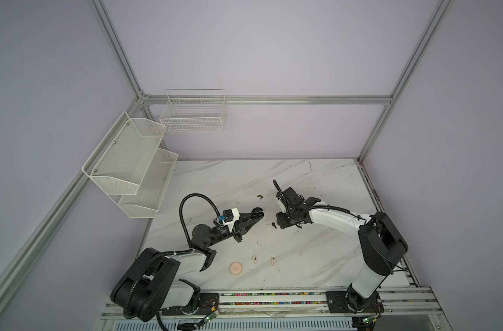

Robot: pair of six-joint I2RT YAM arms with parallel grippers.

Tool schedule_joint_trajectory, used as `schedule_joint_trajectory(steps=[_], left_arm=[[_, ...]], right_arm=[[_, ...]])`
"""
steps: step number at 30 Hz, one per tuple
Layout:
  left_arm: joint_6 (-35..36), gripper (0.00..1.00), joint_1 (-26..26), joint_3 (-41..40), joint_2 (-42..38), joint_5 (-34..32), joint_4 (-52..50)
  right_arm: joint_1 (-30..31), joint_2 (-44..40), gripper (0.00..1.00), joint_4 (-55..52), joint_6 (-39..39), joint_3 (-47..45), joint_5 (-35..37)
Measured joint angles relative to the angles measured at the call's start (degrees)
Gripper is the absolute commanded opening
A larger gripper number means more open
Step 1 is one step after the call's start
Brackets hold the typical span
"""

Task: Insert wireless bluetooth earbuds into charging case
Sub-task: Rotate the wireless bluetooth earbud at the center of the table.

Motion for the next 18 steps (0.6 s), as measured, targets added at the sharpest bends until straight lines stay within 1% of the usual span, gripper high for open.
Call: schedule_joint_trajectory(steps=[8, 18], left_arm=[[-0.1, 0.0, -0.6, -0.1, 0.0, 0.2, 0.0], [-0.1, 0.0, -1.1, -0.1, -0.6, 0.4, 0.0]], right_arm=[[0.0, 0.1, 0.49, 3.3, -0.2, -3.4, -3.8], [0.0, 0.6, 0.44, 6.4, -0.6, -4.0, -6.6]])
